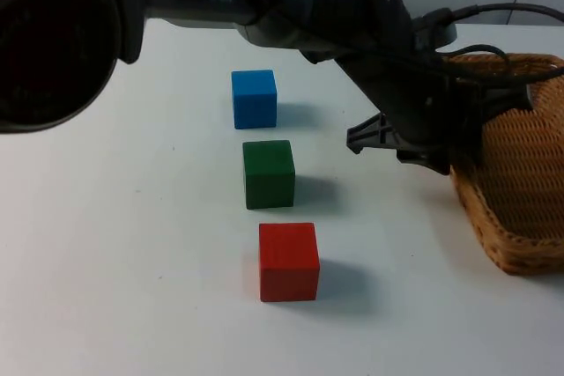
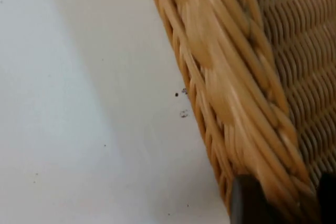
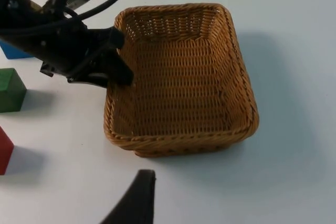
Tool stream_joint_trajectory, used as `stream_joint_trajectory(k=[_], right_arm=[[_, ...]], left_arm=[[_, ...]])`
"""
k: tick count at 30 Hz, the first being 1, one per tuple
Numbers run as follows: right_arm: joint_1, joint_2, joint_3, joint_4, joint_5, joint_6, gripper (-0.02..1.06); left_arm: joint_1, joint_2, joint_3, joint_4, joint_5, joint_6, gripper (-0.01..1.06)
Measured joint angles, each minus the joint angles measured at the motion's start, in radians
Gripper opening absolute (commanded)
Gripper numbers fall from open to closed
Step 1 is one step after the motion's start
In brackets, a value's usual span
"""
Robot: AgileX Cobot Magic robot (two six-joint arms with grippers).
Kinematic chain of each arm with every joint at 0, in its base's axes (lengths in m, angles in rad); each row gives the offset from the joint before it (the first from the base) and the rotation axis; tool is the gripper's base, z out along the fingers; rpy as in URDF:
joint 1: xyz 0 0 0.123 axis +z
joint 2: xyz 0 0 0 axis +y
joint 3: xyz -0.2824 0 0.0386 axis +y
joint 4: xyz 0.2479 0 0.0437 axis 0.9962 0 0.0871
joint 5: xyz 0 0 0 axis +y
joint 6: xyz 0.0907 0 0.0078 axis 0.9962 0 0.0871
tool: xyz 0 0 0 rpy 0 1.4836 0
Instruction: Pick up the basket with the left hand and place the blue cube into the basket with the right hand.
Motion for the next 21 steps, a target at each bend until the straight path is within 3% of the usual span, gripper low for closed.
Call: stream_joint_trajectory(k=[5, 21], right_arm=[[0.0, 0.0, 0.0, 0.0, 0.0, 0.0, 1.04], [0.0, 0.0, 0.0, 0.0, 0.0, 0.0, 1.04]], left_arm=[[0.0, 0.002, 0.0, -0.004, -0.015, -0.025, 0.03], [0.0, -0.009, 0.0, 0.012, 0.016, -0.074, 0.0]])
